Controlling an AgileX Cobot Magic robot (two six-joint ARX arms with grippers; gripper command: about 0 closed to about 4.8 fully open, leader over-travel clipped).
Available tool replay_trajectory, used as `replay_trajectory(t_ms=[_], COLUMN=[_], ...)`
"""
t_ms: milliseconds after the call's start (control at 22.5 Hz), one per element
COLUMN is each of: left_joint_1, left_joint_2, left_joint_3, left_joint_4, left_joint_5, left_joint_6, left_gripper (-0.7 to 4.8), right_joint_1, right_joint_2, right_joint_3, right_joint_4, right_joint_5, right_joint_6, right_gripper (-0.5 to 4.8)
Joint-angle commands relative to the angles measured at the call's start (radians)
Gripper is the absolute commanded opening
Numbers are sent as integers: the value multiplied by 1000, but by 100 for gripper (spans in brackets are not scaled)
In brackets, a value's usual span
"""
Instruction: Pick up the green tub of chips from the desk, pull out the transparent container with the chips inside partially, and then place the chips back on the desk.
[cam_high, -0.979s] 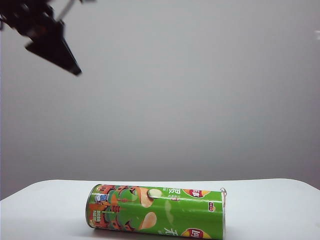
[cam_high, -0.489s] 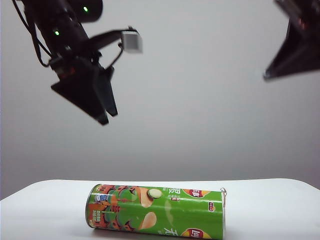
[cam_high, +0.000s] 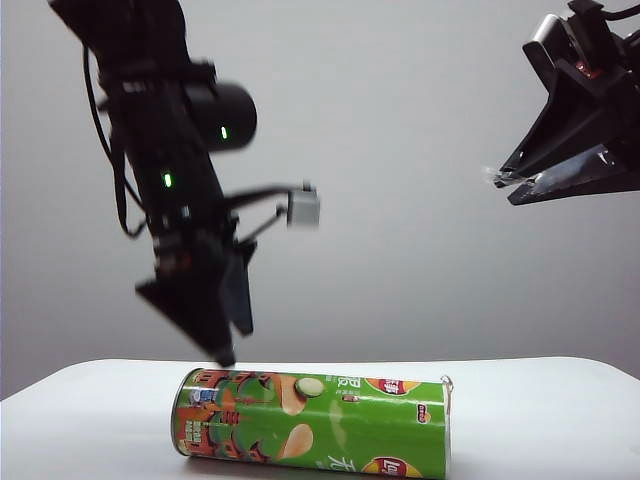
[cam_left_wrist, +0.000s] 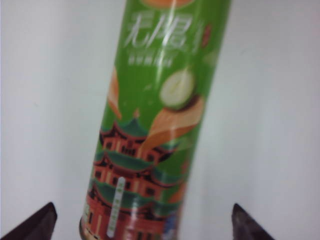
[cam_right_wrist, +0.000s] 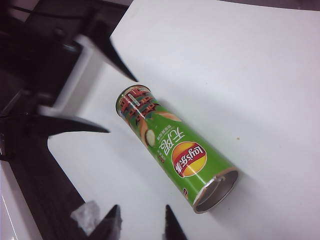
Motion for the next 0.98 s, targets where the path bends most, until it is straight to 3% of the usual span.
replay_trajectory(t_ms=[44, 356, 489, 623, 979], left_joint_1=[0, -1, -7, -6, -6], left_joint_2=[47, 137, 153, 162, 209], left_joint_3=[5, 7, 9, 9, 9], left_joint_4=[27, 101, 136, 151, 183], left_joint_5=[-35, -37, -31, -27, -9], left_joint_6=[2, 6, 6, 7, 8], left_gripper=[479, 479, 479, 479, 479], right_joint_1=[0, 0, 0, 0, 0], right_joint_2=[-3, -2, 0, 2, 2], right_joint_3=[4, 4, 4, 4, 4], right_joint_4=[5, -22, -132, -167, -172], right_joint_5=[-36, -44, 80, 140, 142], right_joint_6=[-6, -54, -116, -117, -118], right_gripper=[114, 117, 117, 117, 117])
